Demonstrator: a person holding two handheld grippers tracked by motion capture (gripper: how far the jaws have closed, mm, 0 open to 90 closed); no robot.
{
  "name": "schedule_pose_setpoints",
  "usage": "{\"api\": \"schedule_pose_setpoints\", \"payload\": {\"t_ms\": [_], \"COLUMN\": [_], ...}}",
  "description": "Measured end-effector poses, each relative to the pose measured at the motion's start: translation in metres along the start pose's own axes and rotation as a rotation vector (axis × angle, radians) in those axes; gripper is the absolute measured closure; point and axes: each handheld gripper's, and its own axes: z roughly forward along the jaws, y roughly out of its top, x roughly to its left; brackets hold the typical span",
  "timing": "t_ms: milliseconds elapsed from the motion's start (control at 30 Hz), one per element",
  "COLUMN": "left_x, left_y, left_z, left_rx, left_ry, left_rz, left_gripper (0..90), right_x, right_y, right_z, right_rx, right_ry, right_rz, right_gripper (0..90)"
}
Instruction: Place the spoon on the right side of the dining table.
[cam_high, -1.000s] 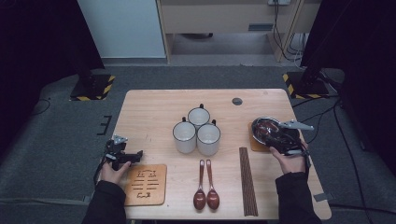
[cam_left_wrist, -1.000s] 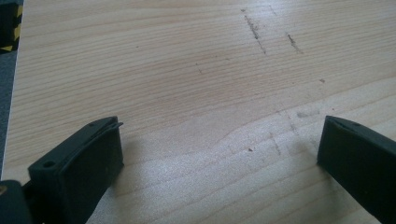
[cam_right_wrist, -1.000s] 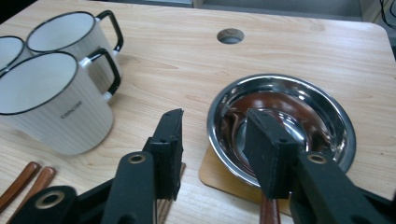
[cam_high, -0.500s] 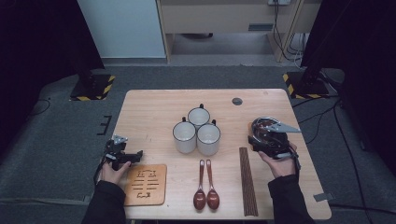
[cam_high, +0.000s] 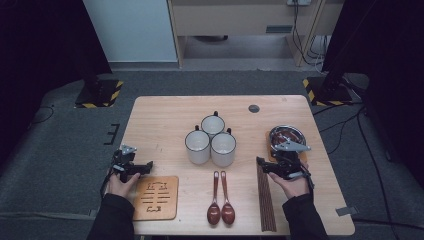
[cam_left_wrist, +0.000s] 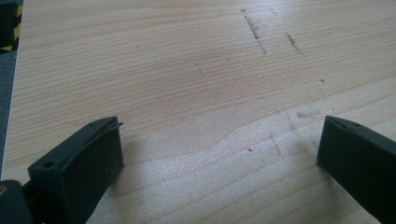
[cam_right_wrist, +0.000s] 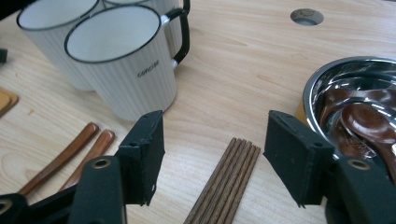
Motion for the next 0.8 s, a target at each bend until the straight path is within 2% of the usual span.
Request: {"api": "schedule_pose_setpoints", "payload": {"t_ms": [100,400,667,800], "left_x": [0.000,0.000,0.000,0.000], "left_y": [0.000,0.000,0.000,0.000], "left_z": [0.000,0.000,0.000,0.000], "left_rx": [0.000,0.000,0.000,0.000], "left_ry": [0.000,-0.001,-0.001,0.000], "left_rz": [0.000,0.000,0.001,0.001], "left_gripper": [0.0,0.0,0.0,0.0], "right_x": [0.003,0.000,-0.003,-0.006], "right_y": [-0.005,-0.030,-0.042,-0.052], "right_z": [0.001,0.005,0.003,0.003], "right_rx": [0.011,0.069,0.083,0.105], "right_ry": [-0.004,-0.013,-0.006,-0.038], "right_rz": [-0.012,0.014,0.028,0.035], "right_gripper": [35.6,35.8,32.2,33.0]}}
